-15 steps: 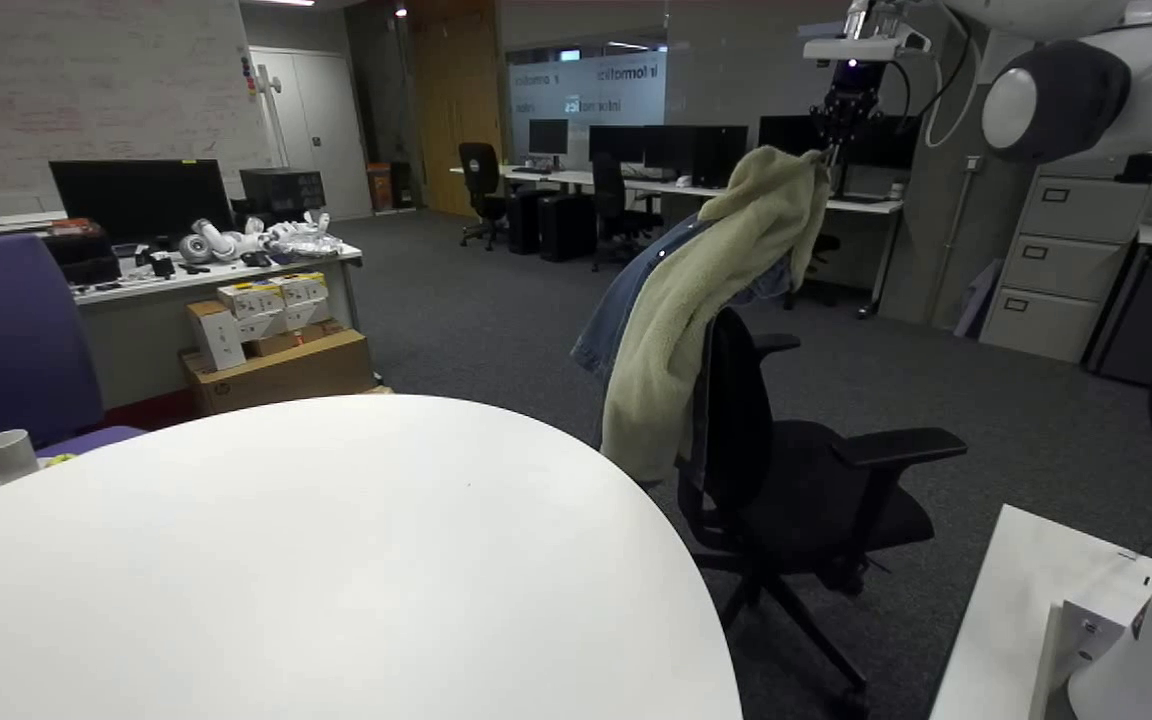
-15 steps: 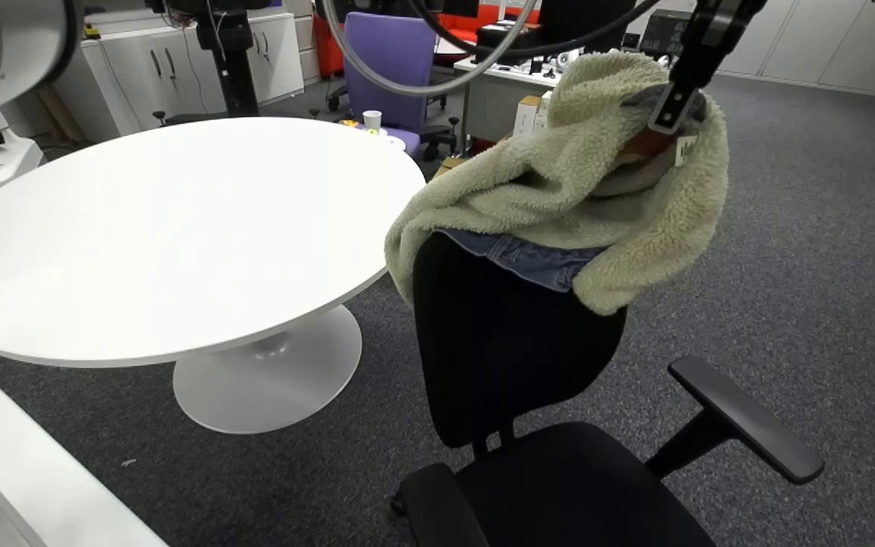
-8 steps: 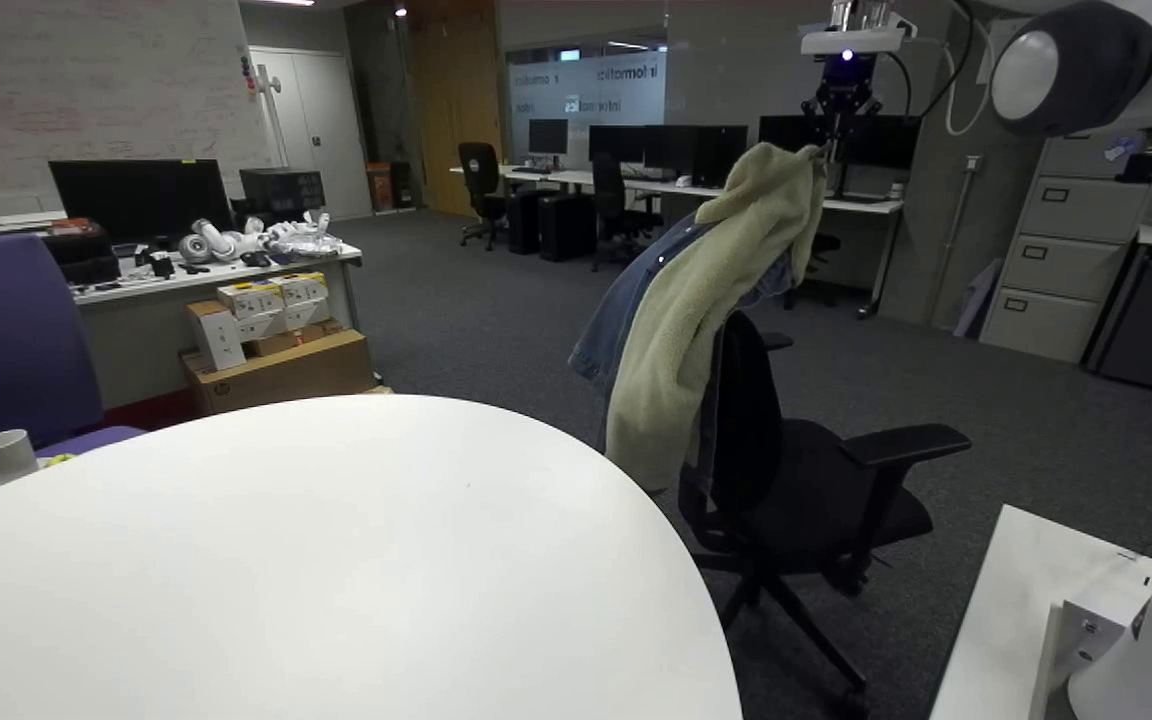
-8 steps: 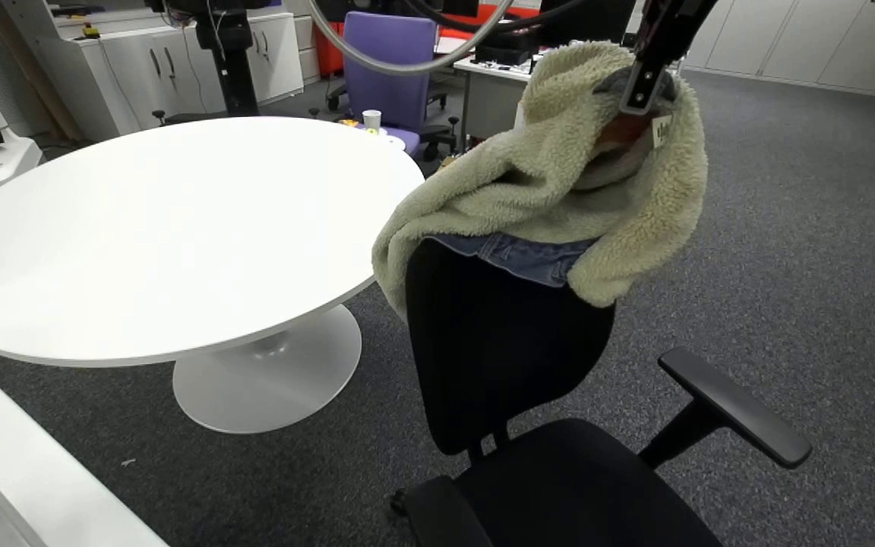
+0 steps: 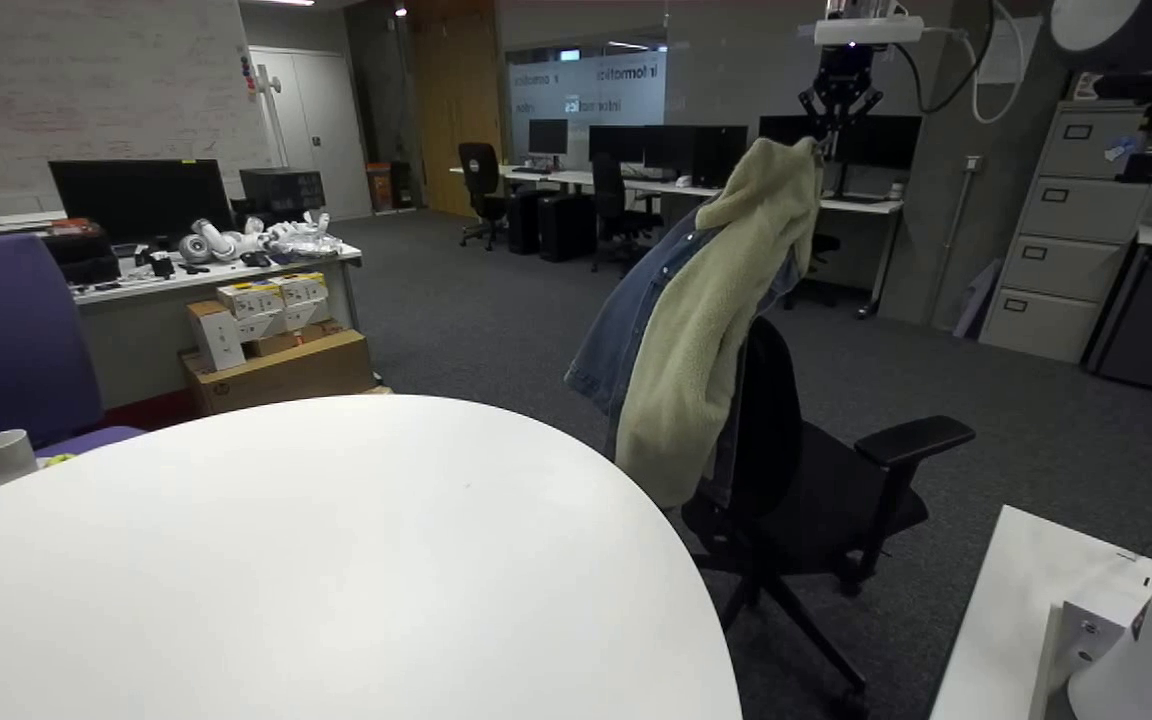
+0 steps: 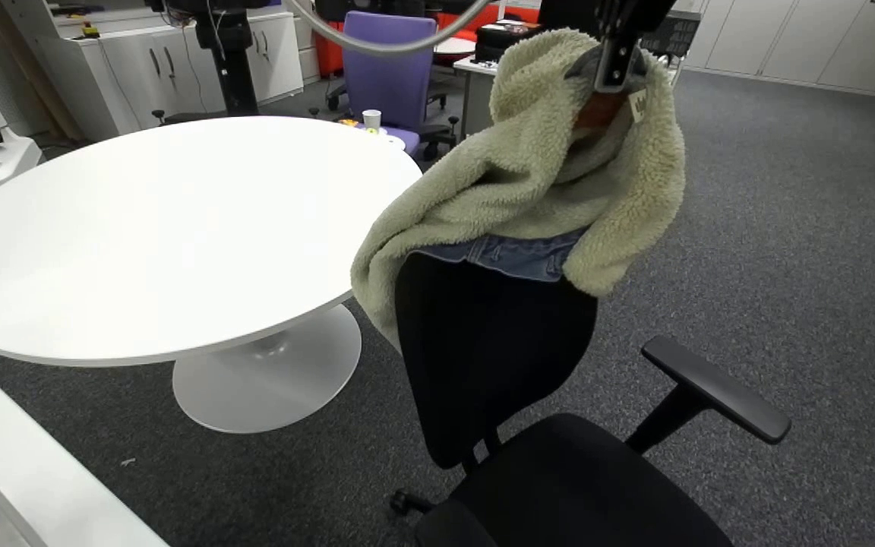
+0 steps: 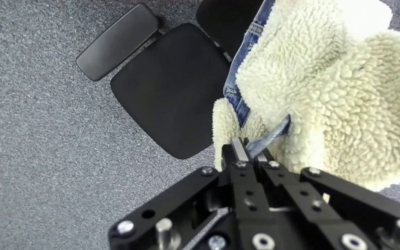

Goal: Put the jersey on the table

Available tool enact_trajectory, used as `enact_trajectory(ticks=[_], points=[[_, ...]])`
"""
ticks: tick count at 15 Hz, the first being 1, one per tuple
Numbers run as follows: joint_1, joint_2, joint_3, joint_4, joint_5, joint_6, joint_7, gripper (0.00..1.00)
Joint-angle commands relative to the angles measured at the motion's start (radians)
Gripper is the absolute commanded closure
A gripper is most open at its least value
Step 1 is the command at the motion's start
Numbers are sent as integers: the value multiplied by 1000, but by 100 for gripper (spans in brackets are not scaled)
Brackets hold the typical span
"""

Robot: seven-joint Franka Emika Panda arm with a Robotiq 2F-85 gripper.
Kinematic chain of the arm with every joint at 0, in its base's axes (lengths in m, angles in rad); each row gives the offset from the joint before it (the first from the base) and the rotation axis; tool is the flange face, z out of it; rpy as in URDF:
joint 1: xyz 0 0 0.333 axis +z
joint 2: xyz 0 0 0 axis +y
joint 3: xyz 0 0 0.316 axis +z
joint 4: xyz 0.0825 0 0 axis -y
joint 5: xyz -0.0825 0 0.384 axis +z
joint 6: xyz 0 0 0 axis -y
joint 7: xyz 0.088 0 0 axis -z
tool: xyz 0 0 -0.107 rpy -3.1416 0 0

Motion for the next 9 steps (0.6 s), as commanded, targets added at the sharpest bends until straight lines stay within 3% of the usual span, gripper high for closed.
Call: enact_trajectory(ticks=[1, 9], points=[[37, -181, 4, -238, -44, 75, -48, 99], [112, -445, 33, -586, -80, 92, 2, 99]])
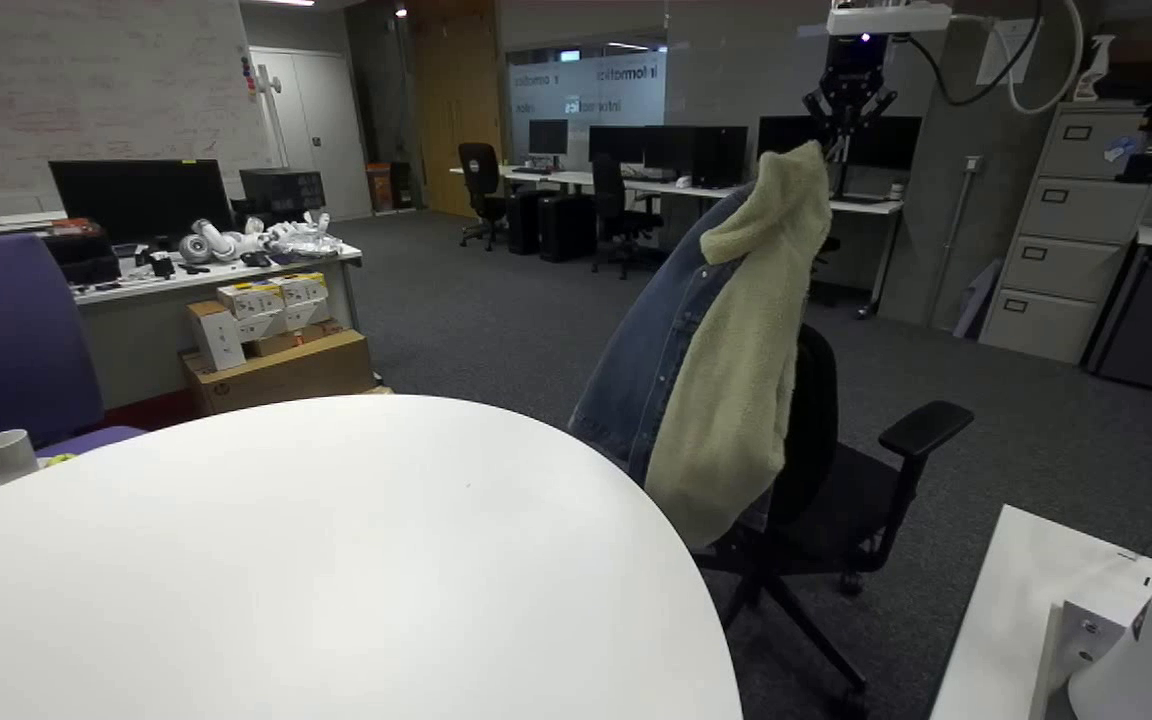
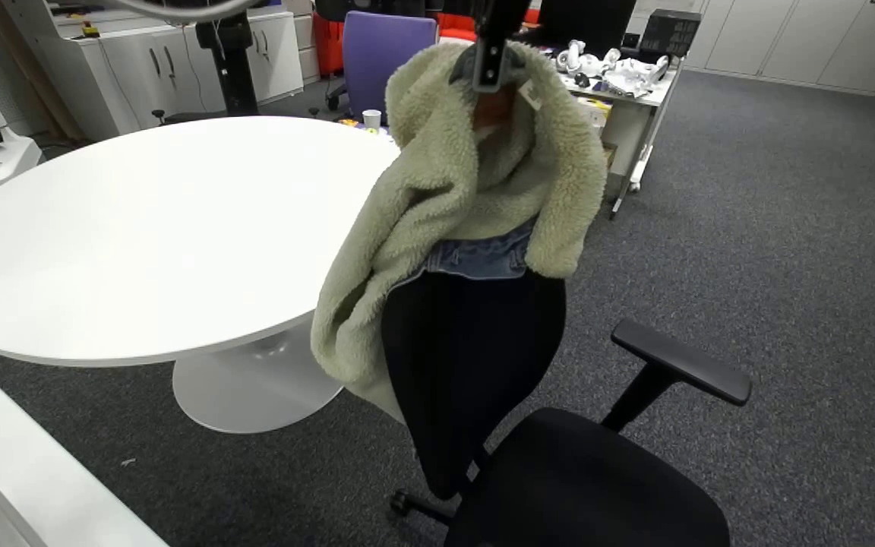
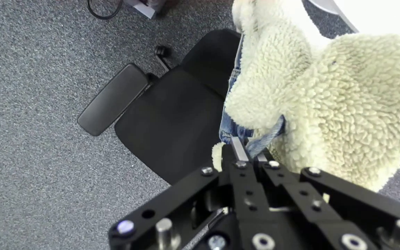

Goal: Put the jersey on the table

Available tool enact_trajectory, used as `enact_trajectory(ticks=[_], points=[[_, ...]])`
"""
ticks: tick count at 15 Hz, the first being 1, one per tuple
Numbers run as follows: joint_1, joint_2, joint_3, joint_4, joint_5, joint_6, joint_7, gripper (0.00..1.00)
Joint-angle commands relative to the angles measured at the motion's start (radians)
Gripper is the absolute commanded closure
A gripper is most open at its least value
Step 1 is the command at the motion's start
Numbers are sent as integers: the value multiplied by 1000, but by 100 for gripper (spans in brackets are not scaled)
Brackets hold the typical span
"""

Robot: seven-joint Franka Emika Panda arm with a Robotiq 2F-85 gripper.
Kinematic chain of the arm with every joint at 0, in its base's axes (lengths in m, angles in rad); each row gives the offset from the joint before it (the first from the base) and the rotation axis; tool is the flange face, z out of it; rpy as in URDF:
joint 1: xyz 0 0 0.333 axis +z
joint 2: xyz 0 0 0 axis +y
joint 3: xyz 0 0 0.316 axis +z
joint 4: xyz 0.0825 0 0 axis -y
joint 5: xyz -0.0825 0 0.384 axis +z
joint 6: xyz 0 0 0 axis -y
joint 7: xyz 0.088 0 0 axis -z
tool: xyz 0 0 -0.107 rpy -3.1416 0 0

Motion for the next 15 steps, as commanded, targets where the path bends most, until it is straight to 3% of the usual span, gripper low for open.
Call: enact_trajectory(ticks=[1, 2, 7, 15], points=[[33, -200, 22, -246, -42, 60, 32, 99], [86, -236, -17, -289, -34, 63, 50, 99], [157, -453, 30, -556, 37, 72, 225, 99], [224, -779, 194, -814, 211, 52, 520, 99]])
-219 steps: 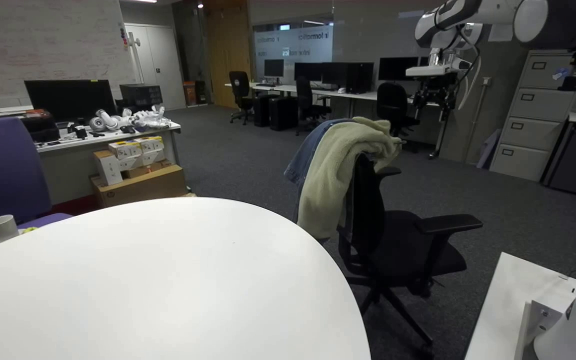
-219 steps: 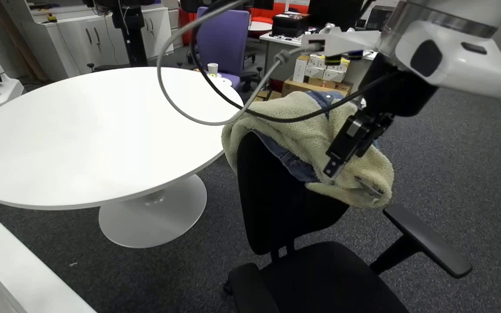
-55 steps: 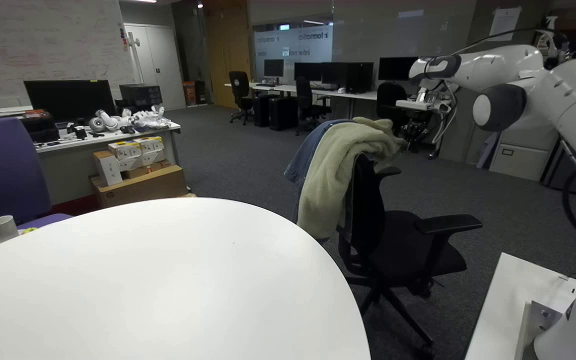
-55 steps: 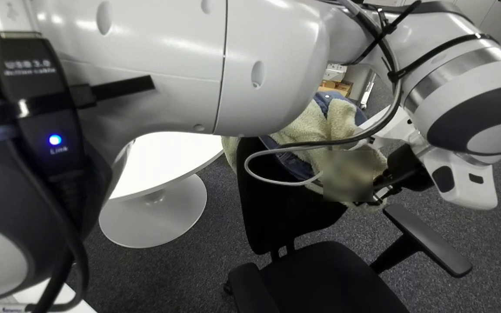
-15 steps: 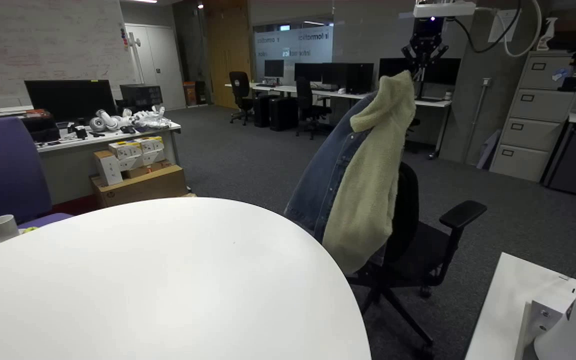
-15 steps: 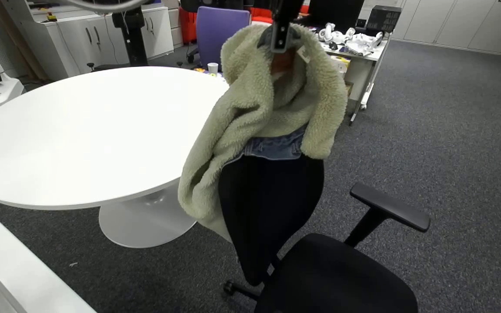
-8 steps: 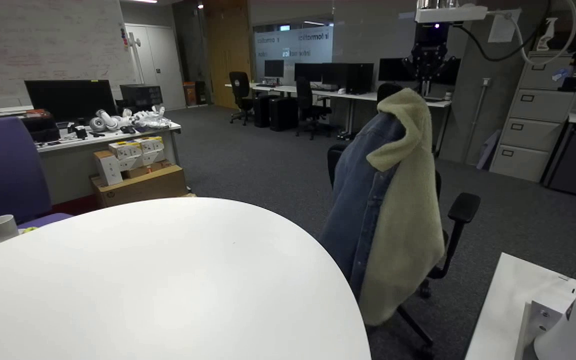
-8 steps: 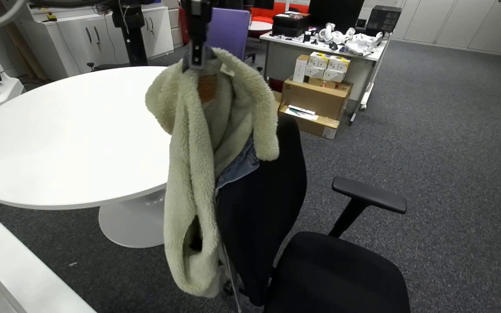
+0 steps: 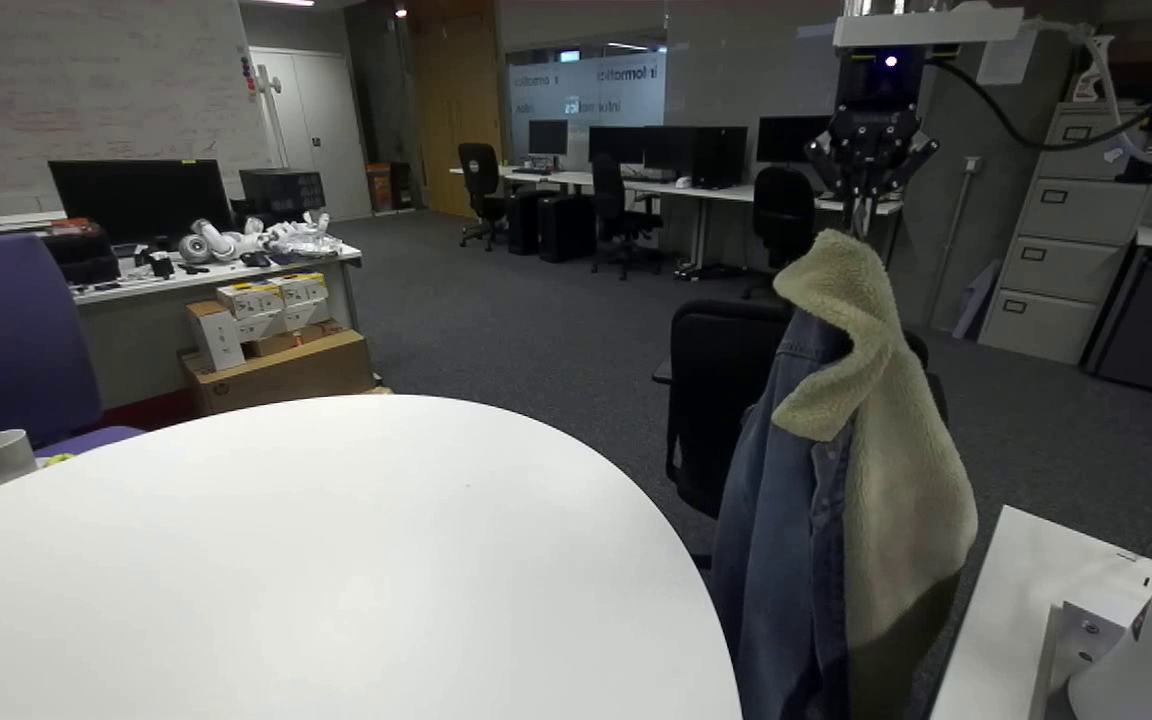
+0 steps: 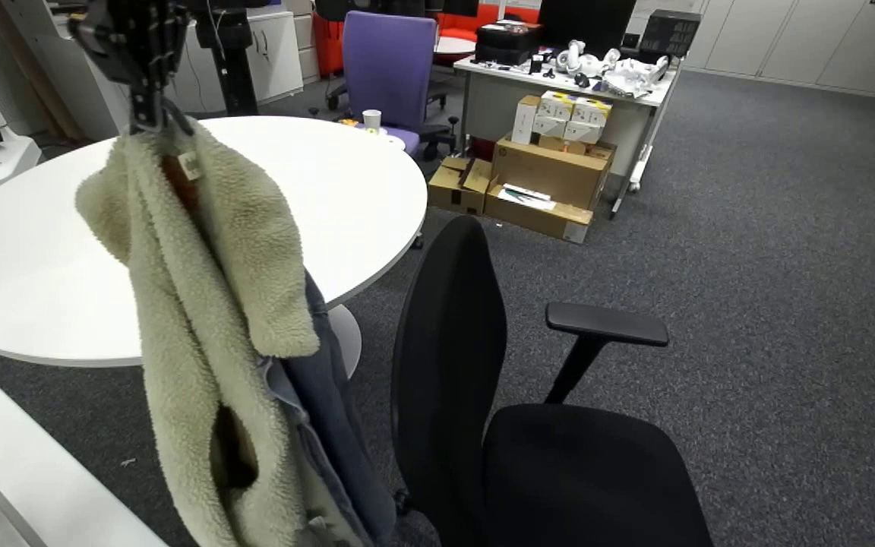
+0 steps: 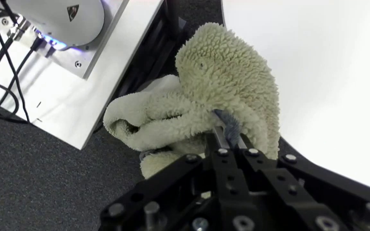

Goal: Put the jersey on the table

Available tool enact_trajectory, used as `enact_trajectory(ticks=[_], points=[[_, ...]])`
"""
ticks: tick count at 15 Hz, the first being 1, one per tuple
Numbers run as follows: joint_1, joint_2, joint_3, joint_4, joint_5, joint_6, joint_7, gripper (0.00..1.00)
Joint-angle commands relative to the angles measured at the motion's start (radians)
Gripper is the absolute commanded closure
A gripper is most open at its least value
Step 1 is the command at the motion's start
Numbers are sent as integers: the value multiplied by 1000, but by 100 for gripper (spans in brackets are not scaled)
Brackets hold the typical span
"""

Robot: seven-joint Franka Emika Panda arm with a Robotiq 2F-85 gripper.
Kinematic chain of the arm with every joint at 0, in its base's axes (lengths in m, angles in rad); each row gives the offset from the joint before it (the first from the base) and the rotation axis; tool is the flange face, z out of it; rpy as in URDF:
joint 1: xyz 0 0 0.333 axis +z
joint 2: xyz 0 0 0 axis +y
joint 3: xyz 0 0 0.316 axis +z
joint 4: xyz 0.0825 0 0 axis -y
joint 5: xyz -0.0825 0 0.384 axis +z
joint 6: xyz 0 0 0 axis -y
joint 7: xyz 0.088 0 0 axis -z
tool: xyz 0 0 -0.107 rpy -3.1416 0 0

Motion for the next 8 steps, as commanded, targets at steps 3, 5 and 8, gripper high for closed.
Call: enact_trajectory(ticks=[3, 5, 8], points=[[41, -276, 113, -68, 101, 9, 201, 99], [61, -306, 142, -21, 131, -3, 238, 99], [60, -311, 155, -1, 134, 55, 247, 99]])
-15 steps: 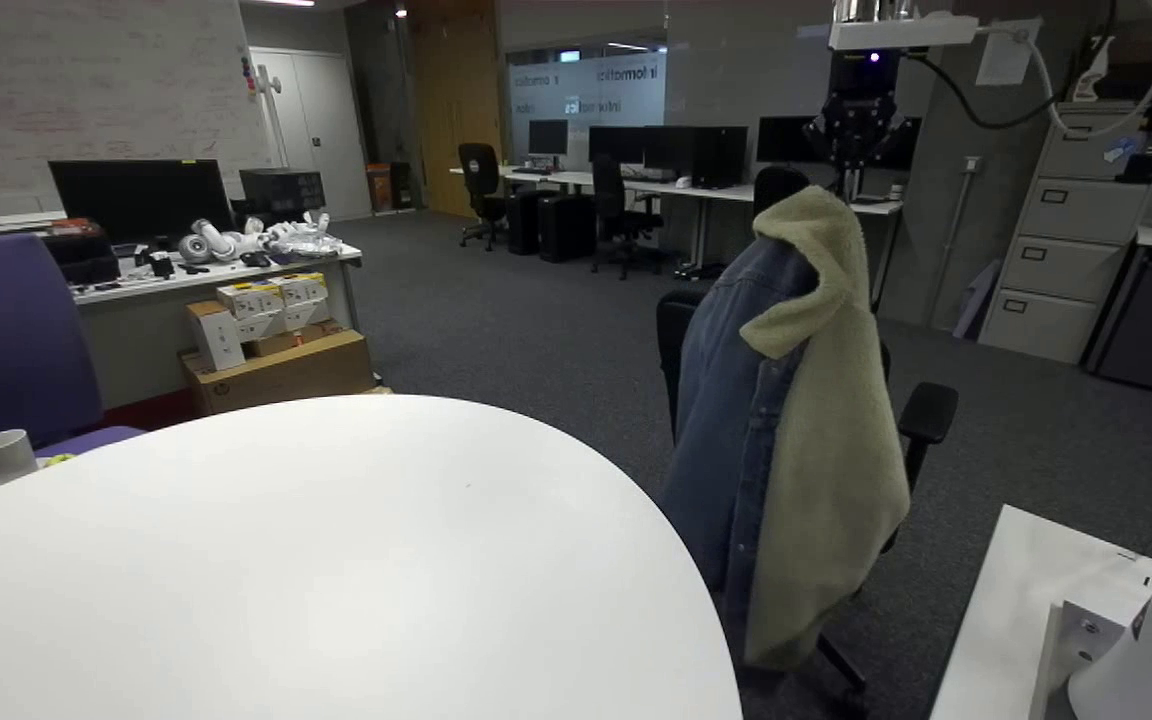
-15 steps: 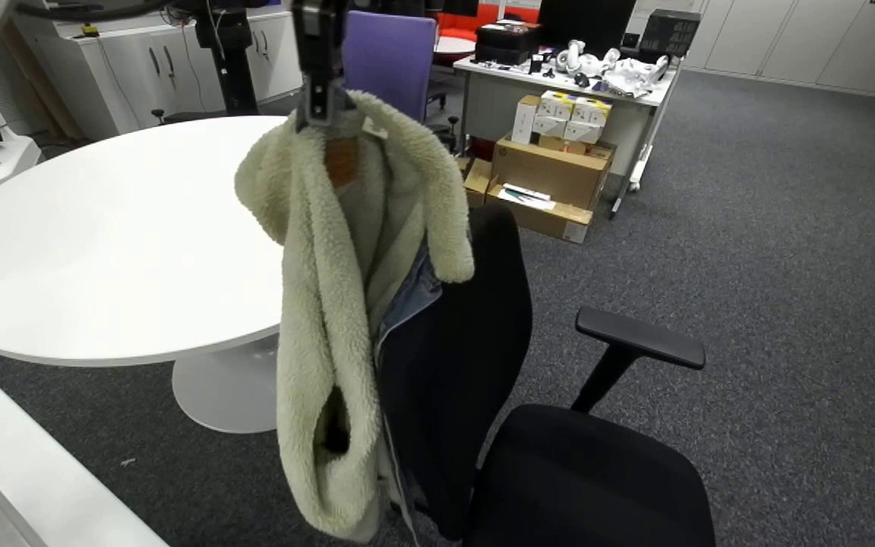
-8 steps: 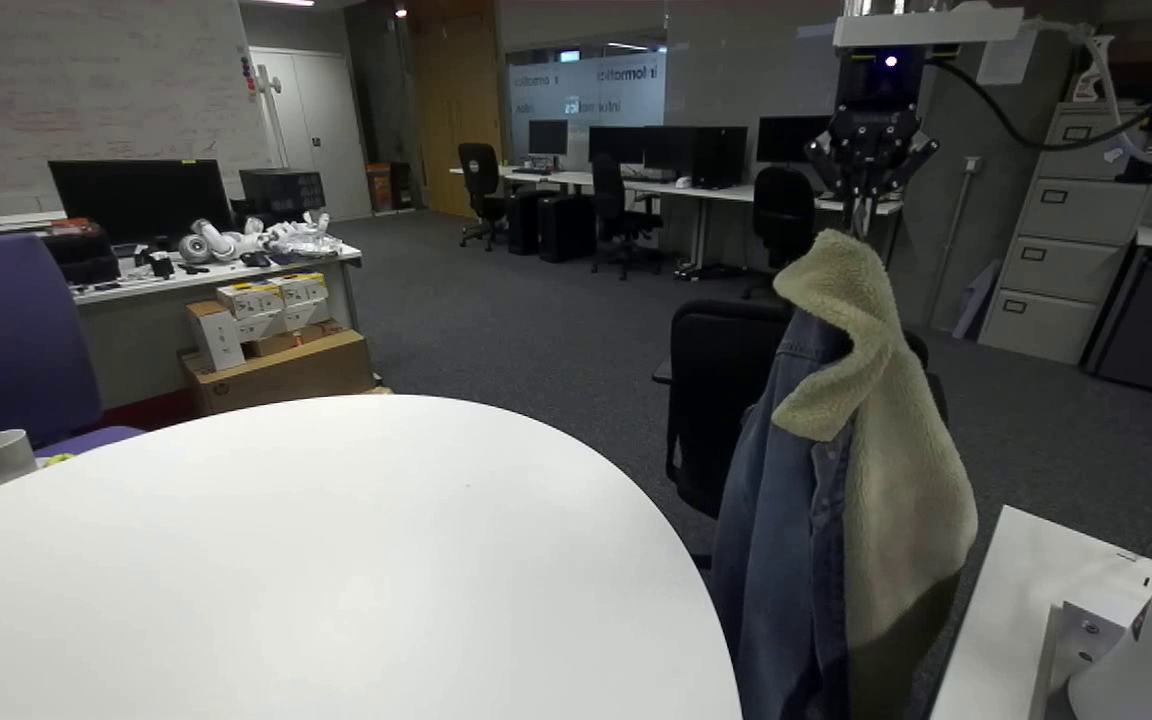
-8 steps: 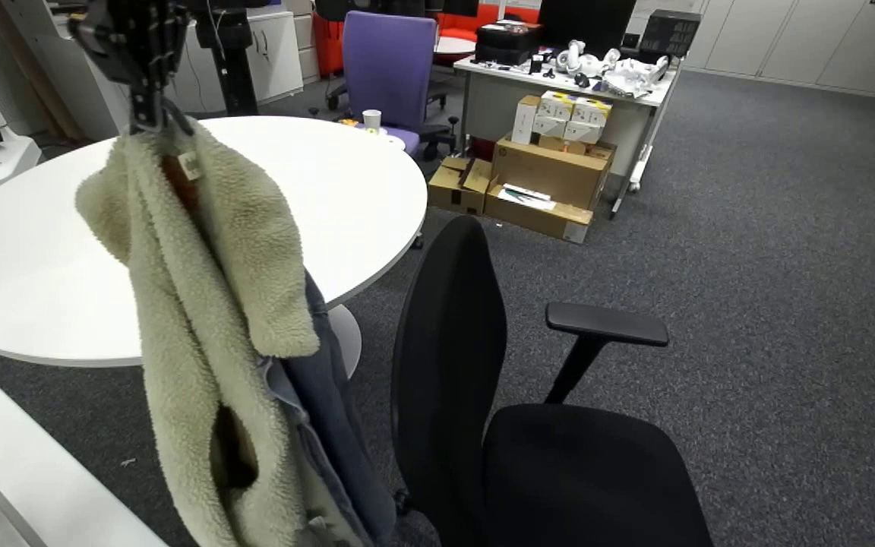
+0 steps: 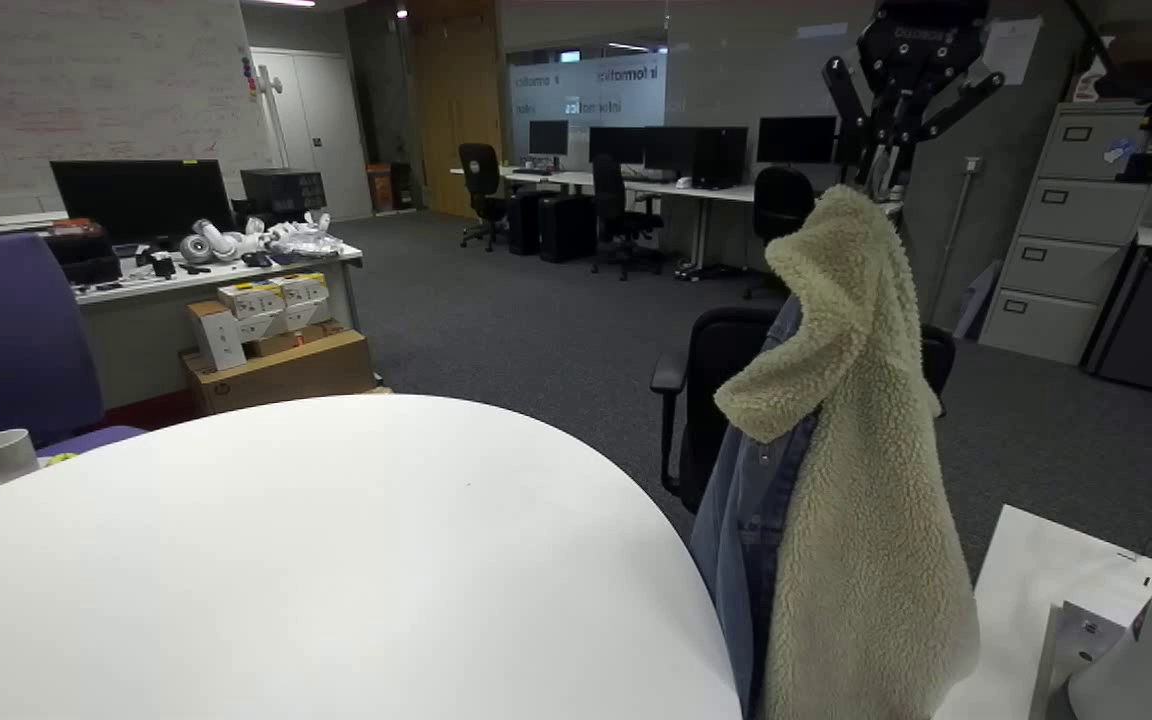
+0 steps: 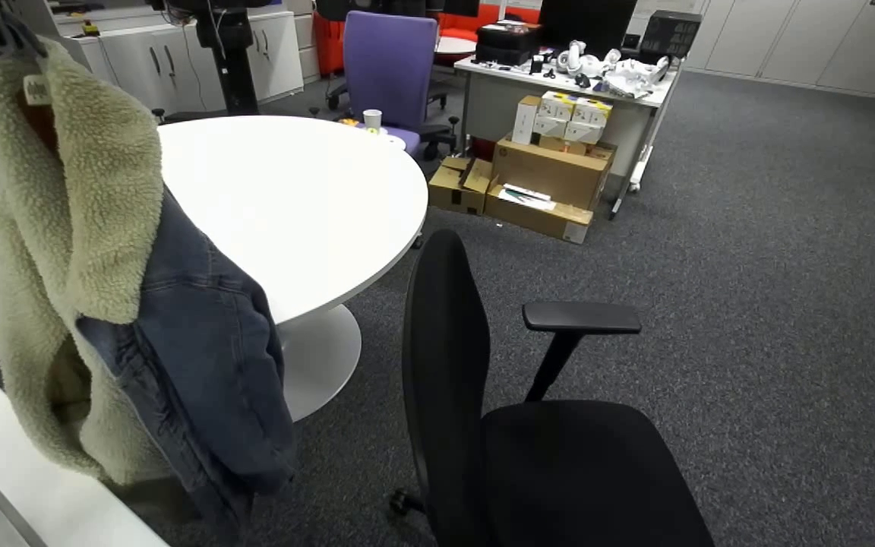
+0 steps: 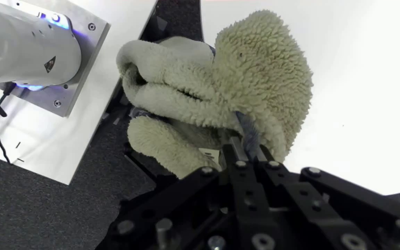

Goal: Put the jersey on the table

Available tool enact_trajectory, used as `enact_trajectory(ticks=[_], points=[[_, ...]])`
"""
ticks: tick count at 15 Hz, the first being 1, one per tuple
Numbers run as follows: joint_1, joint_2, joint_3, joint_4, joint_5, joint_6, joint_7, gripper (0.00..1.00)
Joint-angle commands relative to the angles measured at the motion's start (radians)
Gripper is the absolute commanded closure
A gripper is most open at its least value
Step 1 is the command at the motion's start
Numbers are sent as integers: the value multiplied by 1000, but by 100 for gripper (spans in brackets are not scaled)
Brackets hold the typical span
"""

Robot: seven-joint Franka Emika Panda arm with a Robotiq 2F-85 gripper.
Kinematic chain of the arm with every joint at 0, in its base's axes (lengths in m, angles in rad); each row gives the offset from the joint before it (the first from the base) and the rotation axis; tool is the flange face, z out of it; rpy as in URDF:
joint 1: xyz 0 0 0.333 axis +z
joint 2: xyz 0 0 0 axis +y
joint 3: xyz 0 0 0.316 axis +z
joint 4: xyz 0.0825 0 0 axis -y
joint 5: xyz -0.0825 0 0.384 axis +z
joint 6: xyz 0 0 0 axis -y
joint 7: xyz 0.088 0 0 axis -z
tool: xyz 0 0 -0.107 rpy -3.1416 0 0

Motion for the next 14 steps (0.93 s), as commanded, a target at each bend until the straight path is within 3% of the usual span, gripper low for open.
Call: enact_trajectory(ticks=[1, 6, 7, 8, 14], points=[[0, -22, -13, 76, 21, 75, 22, 99], [-4, 104, -16, 90, 13, 313, 18, 99], [14, 58, -10, 3, -9, 262, 14, 99], [16, 78, -12, 0, -13, 269, 14, 96], [19, 92, -11, -37, -18, 265, 14, 99]])
